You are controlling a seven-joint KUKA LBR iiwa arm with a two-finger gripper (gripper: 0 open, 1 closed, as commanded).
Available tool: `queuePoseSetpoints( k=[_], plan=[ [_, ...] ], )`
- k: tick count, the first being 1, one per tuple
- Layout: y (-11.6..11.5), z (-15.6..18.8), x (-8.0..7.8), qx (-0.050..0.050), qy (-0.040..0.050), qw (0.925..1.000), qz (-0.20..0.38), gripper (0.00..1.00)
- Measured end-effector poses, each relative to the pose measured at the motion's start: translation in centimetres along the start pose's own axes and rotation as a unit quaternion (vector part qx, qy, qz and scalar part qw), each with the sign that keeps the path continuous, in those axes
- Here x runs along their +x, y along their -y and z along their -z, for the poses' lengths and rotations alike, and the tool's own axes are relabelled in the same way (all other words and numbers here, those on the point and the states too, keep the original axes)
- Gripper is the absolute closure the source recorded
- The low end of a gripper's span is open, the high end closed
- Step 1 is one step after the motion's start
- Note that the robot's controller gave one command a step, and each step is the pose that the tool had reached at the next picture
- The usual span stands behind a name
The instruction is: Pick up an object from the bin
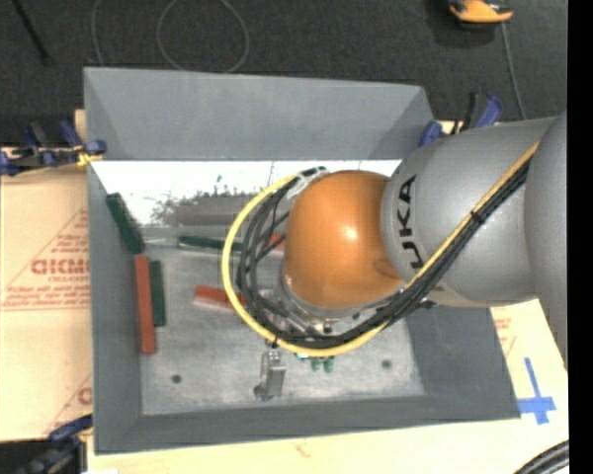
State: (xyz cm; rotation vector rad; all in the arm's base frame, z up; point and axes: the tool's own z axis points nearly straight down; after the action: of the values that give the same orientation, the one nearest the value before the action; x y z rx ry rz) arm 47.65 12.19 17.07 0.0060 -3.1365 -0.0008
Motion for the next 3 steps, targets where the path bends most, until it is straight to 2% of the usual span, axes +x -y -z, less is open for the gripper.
queuePoseSetpoints(
  k=[1, 2, 3],
  plan=[
    [5.8, -8.8, -6.6, 0.001, 0.0039, 0.9968, 0.079, 0.0],
    [10.2, -9.9, -14.8, 0.002, 0.0065, 0.9978, 0.067, 0.0],
    [9.9, -9.8, -14.6, 0.0, 0.005, 0.9978, 0.067, 1.0]
  ],
)
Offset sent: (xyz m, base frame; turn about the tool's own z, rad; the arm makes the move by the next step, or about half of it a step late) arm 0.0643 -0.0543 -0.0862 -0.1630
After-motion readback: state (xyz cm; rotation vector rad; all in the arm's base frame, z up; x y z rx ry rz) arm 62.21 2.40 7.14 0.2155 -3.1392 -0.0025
